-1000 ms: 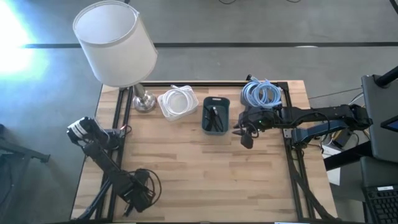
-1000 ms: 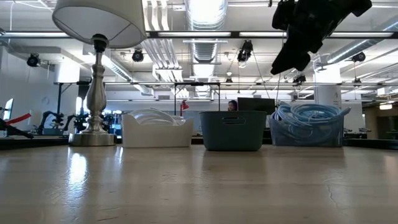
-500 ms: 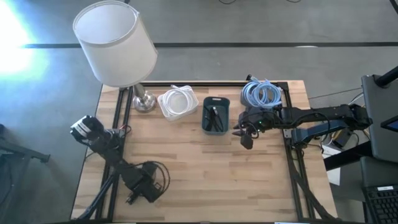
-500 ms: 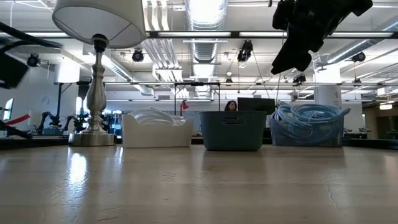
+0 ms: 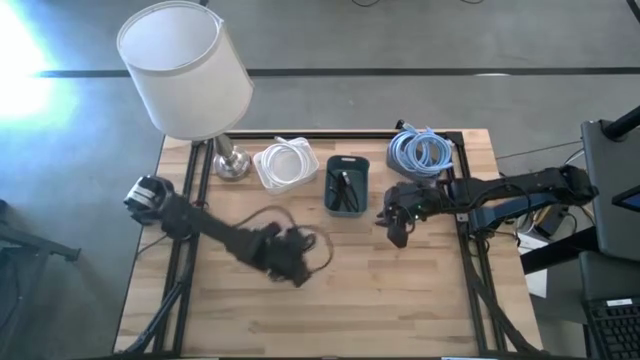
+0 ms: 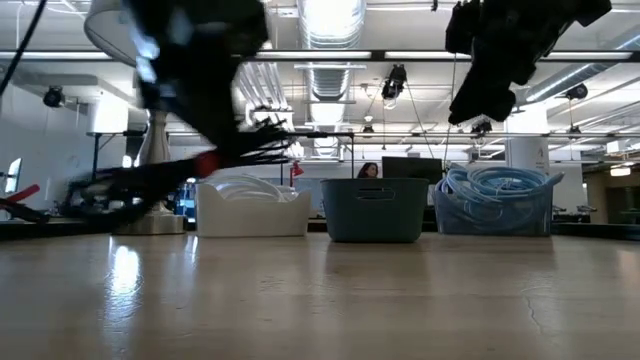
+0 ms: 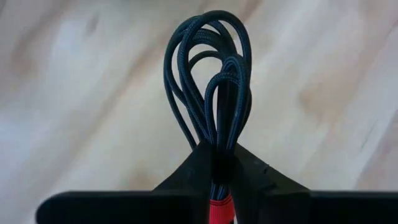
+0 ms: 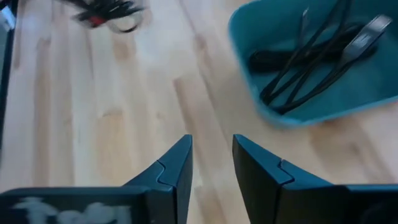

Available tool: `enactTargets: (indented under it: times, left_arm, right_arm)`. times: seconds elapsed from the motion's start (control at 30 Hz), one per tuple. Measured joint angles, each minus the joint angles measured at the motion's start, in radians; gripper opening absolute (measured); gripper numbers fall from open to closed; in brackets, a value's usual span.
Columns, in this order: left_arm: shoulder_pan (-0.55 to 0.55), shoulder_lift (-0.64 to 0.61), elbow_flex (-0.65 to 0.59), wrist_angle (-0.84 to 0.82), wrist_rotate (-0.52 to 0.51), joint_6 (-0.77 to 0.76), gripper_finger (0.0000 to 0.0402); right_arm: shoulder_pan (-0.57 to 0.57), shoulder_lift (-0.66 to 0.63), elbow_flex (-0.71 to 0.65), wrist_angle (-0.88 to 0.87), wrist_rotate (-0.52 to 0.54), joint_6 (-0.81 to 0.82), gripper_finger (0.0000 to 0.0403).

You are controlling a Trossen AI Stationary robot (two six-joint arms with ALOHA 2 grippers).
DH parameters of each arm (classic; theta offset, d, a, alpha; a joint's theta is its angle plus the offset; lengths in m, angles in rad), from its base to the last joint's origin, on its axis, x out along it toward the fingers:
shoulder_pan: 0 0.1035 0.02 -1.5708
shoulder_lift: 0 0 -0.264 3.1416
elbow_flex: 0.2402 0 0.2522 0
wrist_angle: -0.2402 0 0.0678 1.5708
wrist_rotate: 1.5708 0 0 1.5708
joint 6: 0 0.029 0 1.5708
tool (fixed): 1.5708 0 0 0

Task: Sort HDMI cables
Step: Put the black HDMI cable into the blue bin

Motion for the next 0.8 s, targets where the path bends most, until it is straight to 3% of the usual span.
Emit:
enactTargets:
  times: [0.2, 0.37, 0.5, 0.8]
  left_arm:
    - [0.208, 0.0, 0.0, 0.283, 0.045, 0.288, 0.0043]
    - [0.344, 0.0, -0.001, 0.498, 0.184, 0.418, 0.0042]
    - [0.411, 0.0, -0.001, 0.64, 0.221, 0.437, 0.0042]
    - [0.514, 0.031, -0.007, 0.846, 0.204, 0.46, 0.0042]
  right_arm:
    - [0.099, 0.0, -0.039, -0.028, -0.003, 0.062, 0.0104]
    - [0.18, 0.0, -0.074, -0.038, -0.003, 0.152, 0.0109]
    - [0.23, 0.0, -0.098, -0.036, -0.003, 0.222, 0.0113]
    - [0.287, 0.0, -0.138, -0.016, 0.011, 0.388, 0.0112]
